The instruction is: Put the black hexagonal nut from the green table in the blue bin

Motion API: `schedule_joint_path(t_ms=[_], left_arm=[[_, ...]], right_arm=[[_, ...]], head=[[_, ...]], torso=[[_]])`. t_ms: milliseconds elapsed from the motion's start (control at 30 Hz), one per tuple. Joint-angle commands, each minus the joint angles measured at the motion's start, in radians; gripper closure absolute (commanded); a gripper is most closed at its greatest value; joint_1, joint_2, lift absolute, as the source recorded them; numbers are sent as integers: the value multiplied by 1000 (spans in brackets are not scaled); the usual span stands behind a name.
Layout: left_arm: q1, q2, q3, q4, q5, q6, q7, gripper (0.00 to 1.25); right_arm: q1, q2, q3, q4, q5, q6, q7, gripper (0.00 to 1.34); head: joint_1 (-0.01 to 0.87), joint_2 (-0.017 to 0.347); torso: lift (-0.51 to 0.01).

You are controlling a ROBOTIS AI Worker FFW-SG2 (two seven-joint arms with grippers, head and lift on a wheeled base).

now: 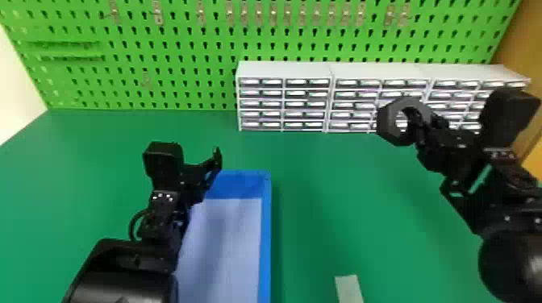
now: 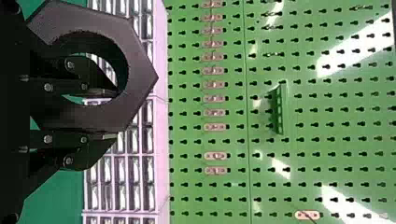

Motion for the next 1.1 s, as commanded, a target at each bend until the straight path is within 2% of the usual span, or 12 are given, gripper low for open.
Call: schedule_joint_path(t_ms=[0, 167, 567, 1067], left_arm=[[0, -3, 0, 0, 0, 0, 0, 369], [0, -3, 0, 2, 0, 0, 0, 369], [5, -3, 2, 5, 0, 0, 0, 369], [6, -3, 6, 5, 0, 0, 0, 369]], right_arm=[[18, -4, 21, 1, 5, -40, -14, 1088], [56, -14, 63, 1, -1, -121, -97, 1088], [92, -20, 104, 1, -39, -142, -115, 1088], [61, -45, 165, -3, -117, -47, -114, 1088]], head=[[657, 57], [657, 57], [657, 57], [657, 57]], torso=[[-95], [-95], [-95], [-95]])
